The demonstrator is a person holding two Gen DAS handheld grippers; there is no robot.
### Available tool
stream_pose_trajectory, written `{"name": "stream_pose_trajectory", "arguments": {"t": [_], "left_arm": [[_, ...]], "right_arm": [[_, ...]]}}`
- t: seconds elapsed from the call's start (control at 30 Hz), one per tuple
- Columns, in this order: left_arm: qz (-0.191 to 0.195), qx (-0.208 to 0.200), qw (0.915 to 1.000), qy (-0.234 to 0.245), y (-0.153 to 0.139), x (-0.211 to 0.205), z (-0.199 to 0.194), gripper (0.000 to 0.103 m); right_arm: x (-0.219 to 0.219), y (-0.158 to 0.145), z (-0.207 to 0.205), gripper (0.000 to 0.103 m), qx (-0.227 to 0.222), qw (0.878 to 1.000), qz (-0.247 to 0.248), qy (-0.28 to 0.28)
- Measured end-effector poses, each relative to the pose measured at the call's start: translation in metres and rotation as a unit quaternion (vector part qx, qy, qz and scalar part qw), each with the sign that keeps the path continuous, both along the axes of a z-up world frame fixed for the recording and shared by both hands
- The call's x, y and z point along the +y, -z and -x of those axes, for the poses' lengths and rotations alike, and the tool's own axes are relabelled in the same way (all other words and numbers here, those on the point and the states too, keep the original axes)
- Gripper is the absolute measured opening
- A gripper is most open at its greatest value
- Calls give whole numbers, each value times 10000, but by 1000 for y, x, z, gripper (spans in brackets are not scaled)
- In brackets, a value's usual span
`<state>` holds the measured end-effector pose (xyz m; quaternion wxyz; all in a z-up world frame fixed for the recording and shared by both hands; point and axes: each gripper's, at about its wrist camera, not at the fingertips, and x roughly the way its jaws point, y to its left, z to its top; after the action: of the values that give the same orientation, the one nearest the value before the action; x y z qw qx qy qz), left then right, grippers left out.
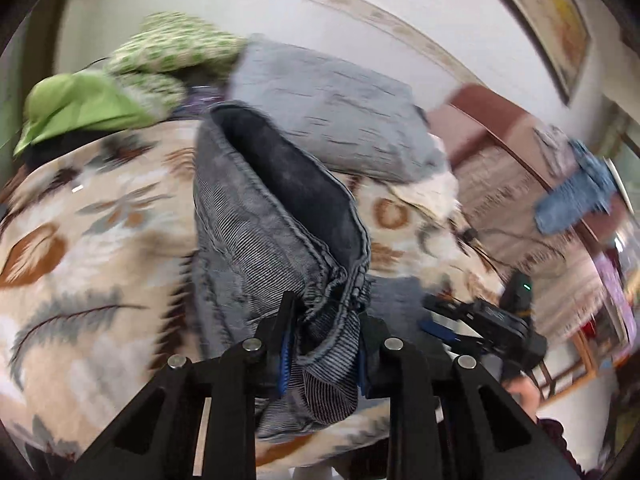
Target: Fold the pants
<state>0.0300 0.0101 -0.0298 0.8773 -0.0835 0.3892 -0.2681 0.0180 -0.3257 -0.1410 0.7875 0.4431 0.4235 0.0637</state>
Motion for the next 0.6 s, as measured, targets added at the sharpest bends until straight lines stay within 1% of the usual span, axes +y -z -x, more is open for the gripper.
{"name": "stream_pose_trajectory", "arguments": {"t": [0.03, 0.07, 0.1, 0.13, 0.17, 0.2, 0.27, 0.3, 0.37, 0.4, 0.47, 0.5, 0.53, 0.57, 0.6], "left_arm": [[-10, -11, 9999, 156, -2, -13, 2, 23], [-18, -12, 9994, 332, -3, -27, 4, 23], [12, 4, 9986, 537, -3, -42, 7, 15], [78, 56, 9971, 757, -3, -56, 8, 9], [113, 93, 9953, 961, -1, -71, 10, 8], [-6, 40, 9935, 1134, 1, -92, 14, 8], [-356, -1, 9906, 1321, 7, -124, 17, 8], [-405, 60, 9904, 1320, 9, -132, 15, 8], [-203, 83, 9928, 1176, 5, -125, 7, 8], [-175, 78, 9944, 1039, 3, -115, 3, 8], [-341, 144, 9973, 640, 6, -93, -8, 8], [-439, 216, 9980, 396, 10, -79, -13, 8], [-547, 287, 9980, 135, 15, -63, -18, 8], [-645, 358, 9973, -66, 22, -49, -22, 8], [-766, 480, 9956, -262, 32, -32, -26, 8]], "right_arm": [[-7, 0, 3, 70, -11, 9999, -99, 73], [-14, -1, 6, 67, -77, 9997, -180, 128], [-18, -4, 8, 56, -180, 9995, -199, 135], [-21, -11, 12, 49, -343, 9993, -105, 96], [-22, -16, 14, 40, -456, 9989, 13, 61], [-23, -21, 16, 38, -562, 9983, 132, 45], [-27, -21, 18, 38, -569, 9983, 60, -57], [-30, -17, 18, 38, -432, 9990, 30, -71], [-41, -7, 20, 38, -32, 9999, 90, 62], [-47, -2, 20, 39, 132, 9999, -109, 26], [-53, 4, 18, 40, 175, 9968, -755, -215], [-52, 4, 16, 50, 102, 9948, -955, -352], [-50, 1, 15, 60, 15, 9935, -1036, -475], [-45, -2, 13, 75, -74, 9926, -1060, -585], [-38, -6, 10, 77, -174, 9913, -1082, -724]]}}
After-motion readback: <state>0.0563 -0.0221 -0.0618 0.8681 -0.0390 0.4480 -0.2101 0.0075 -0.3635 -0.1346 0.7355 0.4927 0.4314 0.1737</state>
